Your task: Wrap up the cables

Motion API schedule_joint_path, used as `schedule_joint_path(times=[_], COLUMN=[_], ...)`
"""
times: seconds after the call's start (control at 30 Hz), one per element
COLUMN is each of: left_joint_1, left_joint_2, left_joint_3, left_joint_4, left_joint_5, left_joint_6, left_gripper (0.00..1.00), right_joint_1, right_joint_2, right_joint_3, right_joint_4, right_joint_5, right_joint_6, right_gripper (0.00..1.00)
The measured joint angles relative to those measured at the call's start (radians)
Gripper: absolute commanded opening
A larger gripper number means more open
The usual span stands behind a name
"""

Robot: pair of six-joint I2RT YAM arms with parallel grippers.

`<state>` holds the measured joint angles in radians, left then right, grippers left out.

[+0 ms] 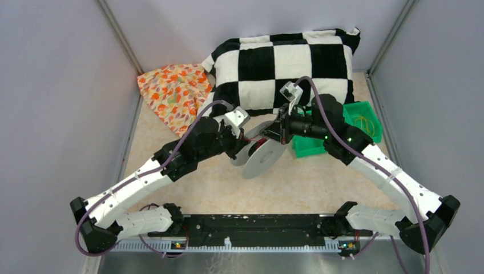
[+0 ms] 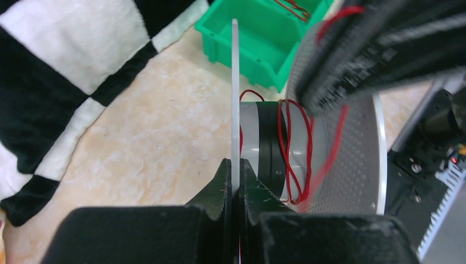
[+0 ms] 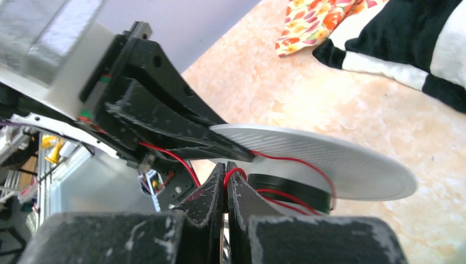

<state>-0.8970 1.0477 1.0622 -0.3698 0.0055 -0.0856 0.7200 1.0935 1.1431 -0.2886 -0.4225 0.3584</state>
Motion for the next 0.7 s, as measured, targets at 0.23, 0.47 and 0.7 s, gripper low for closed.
schedule_joint_path(times=[0.23,0.47,0.7], left_joint_1=[0.0,0.001,0.001], left_joint_2=[-0.006,0.023,0.106], left_joint_3=[0.117,0.278,0.43], left_joint_4=[-0.127,-0.313,-0.445], left_joint_5=[0.166,0.286,0.403], left_joint_6=[0.114,0.223,0.273], left_gripper=[0.0,0.0,0.0], right_joint_1=[-0.047,-0.048,-0.05], right_joint_2=[0.057,0.024,-0.19], right_joint_3=[0.133,0.153,-0.013], right_joint_4=[-0.231,-0.356,-0.345], right_joint_5=[-0.11,-0.227,-0.129], right_joint_6=[-0.19,-0.434,-0.64], right_gripper=[0.0,0.0,0.0])
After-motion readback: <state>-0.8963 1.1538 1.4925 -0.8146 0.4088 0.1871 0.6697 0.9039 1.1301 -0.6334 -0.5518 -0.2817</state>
